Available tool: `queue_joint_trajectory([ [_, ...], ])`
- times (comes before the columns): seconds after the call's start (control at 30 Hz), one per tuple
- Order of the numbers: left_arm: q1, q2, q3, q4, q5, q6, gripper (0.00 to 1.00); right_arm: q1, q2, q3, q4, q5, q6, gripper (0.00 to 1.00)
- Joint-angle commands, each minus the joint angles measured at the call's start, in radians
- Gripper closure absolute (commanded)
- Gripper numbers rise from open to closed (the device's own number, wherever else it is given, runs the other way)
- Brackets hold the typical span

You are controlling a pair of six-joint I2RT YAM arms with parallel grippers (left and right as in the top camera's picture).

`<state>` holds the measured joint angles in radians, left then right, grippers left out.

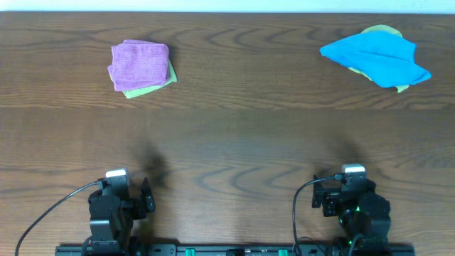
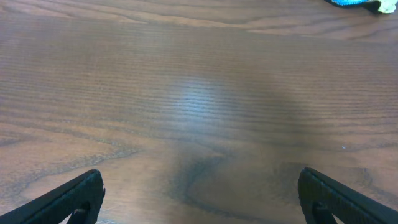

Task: Fold the cloth

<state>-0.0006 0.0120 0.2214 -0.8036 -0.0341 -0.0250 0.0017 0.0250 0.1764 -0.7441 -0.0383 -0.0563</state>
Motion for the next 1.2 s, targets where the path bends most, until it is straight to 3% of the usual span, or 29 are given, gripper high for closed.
queue_joint_trajectory([
  [0.0,0.000,-0.008,-0.006,-0.056,-0.021,0.026,0.04,-0.010,-0.010,-0.014,0.000,-0.014,-0.012,0.01],
  [0.2,0.000,-0.008,-0.006,-0.056,-0.021,0.026,0.05,-0.010,-0.010,-0.014,0.000,-0.012,-0.011,0.01],
  [0.4,0.000,-0.008,-0.006,-0.056,-0.021,0.026,0.05,-0.021,0.070,0.030,0.006,-0.014,0.084,0.01],
  [0.7,0.000,-0.008,-0.006,-0.056,-0.021,0.025,0.05,-0.111,0.513,0.379,-0.001,-0.011,0.134,0.01],
  [1.17,0.000,-0.008,-0.006,-0.056,-0.021,0.026,0.05,-0.226,1.334,1.150,-0.223,-0.021,0.169,0.01],
])
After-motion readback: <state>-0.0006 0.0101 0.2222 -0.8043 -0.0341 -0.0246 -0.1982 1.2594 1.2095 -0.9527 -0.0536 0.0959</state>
